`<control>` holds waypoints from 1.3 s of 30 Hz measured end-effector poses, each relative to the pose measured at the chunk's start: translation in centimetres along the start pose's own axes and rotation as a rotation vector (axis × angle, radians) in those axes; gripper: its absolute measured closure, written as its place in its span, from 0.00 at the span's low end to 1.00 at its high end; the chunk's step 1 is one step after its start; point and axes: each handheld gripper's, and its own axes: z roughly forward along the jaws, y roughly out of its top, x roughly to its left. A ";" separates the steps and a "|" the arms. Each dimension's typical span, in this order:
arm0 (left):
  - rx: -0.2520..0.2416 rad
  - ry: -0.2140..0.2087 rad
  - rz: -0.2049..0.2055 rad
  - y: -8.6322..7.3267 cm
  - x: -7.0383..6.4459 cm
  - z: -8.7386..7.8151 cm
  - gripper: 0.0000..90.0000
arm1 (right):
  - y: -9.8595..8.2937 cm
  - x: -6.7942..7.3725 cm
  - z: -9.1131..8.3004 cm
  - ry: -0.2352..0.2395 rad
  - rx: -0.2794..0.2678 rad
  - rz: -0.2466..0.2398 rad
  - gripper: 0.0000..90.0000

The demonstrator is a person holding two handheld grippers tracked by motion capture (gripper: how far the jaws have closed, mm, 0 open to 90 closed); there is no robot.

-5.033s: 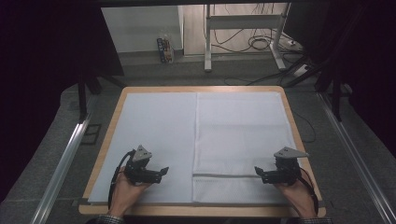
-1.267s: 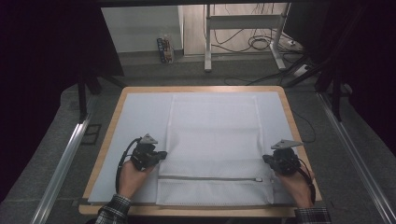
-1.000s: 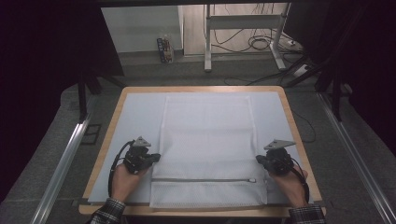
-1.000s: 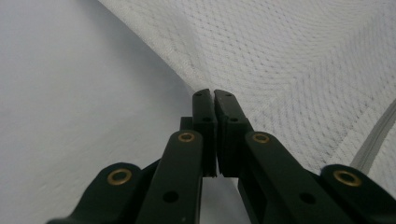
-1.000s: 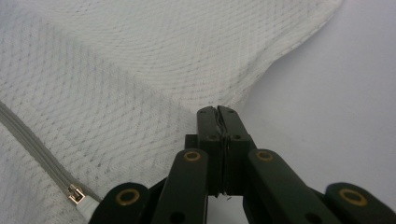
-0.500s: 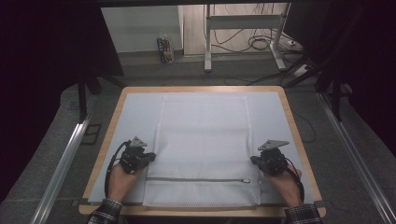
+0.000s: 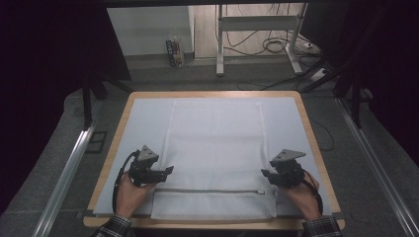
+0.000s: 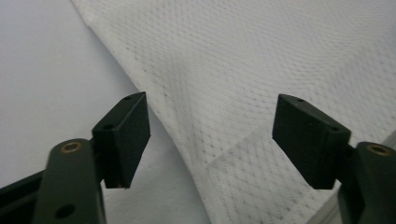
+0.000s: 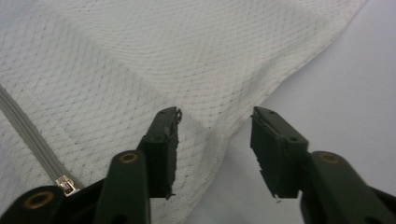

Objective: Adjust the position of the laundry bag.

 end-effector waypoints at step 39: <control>-0.029 -0.032 0.072 -3.5 -3.3 -3.0 0.08 | -2.7 2.8 -2.7 0.125 -0.002 -0.115 0.24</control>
